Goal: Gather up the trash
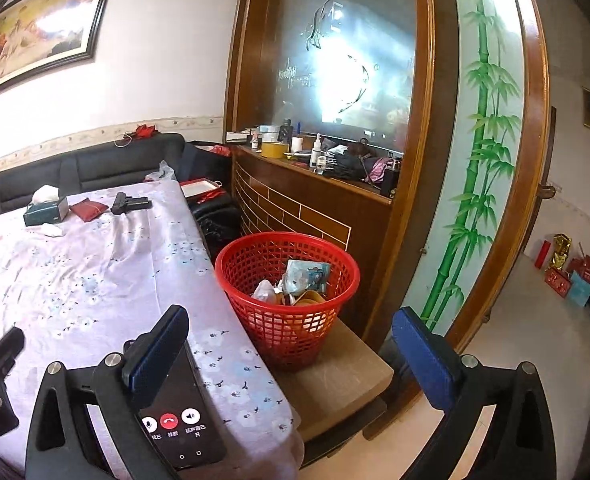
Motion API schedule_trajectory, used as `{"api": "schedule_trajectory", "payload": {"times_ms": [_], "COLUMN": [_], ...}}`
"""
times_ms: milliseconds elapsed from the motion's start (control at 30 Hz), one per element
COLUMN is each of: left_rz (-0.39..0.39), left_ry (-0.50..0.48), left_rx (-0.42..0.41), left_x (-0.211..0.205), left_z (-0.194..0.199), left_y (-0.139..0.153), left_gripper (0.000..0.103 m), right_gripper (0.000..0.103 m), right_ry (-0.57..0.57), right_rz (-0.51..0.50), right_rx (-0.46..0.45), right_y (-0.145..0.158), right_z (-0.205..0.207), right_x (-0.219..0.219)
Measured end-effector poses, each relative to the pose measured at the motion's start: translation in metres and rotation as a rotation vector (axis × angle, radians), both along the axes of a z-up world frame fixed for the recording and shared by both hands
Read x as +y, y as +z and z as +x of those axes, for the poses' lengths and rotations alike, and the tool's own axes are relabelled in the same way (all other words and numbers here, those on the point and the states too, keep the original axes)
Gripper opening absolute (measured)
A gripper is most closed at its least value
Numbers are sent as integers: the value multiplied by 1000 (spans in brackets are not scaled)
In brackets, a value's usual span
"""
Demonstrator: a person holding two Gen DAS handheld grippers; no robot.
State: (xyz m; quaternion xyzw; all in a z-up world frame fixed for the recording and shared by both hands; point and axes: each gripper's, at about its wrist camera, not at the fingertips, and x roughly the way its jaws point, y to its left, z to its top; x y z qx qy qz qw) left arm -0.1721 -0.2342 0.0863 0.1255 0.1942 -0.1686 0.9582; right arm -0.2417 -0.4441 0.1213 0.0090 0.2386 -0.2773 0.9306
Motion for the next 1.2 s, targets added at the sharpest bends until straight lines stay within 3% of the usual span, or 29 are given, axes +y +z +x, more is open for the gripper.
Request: {"api": "schedule_trajectory", "payload": {"times_ms": [200, 333, 433, 800, 1200], "left_rz": [-27, 37, 40, 19, 20], "left_ry": [-19, 10, 52, 60, 58], "left_rx": [0, 3, -11, 77, 87], "left_x": [0, -6, -3, 5, 6], "left_z": [-8, -6, -7, 4, 5], "left_y": [-3, -10, -11, -20, -23], "left_gripper": [103, 103, 103, 103, 103], "right_gripper": [103, 103, 103, 103, 103], "right_ry": [15, 19, 16, 29, 39], "right_rz": [-20, -17, -10, -18, -28], "right_rx": [16, 14, 18, 25, 35], "right_y": [-6, -7, -8, -12, -14], "right_z": [2, 1, 2, 6, 9], "right_x": [4, 3, 2, 8, 13]}}
